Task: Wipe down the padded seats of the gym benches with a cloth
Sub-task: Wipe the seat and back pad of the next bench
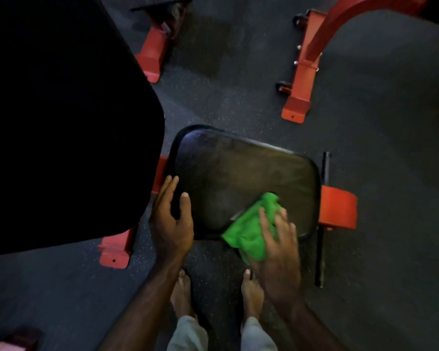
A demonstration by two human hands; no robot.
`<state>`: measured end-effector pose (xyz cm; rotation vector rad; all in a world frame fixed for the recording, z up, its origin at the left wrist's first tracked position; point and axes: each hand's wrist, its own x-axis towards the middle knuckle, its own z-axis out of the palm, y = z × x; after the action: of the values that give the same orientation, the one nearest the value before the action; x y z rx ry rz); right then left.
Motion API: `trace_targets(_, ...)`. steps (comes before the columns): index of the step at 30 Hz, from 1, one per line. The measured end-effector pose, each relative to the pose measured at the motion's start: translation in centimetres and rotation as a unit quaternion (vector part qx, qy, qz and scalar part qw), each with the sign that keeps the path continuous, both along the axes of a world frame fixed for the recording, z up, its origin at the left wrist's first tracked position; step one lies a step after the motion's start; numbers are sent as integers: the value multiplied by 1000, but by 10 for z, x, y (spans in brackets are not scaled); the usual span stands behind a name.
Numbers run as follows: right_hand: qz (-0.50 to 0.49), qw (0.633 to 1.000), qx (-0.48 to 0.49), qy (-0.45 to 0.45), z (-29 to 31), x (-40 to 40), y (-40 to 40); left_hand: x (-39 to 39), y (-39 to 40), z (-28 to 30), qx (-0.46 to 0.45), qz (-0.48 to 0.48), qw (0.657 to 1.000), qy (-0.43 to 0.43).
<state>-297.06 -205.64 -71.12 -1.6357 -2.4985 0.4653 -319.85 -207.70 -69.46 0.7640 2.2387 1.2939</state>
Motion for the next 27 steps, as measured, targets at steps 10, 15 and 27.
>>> trace_targets(10, -79, 993, -17, 86, 10, -74, 2, 58, 43, -7, 18, -91, 994, 62)
trace_targets(15, -195, 979, 22, 55, 2, 10, 27, 47, 39, -7, 8, -90, 993, 80)
trace_targets(27, -8, 999, 27, 45, 1, -16, 51, 67, 45, -14, -10, -106, 989, 105)
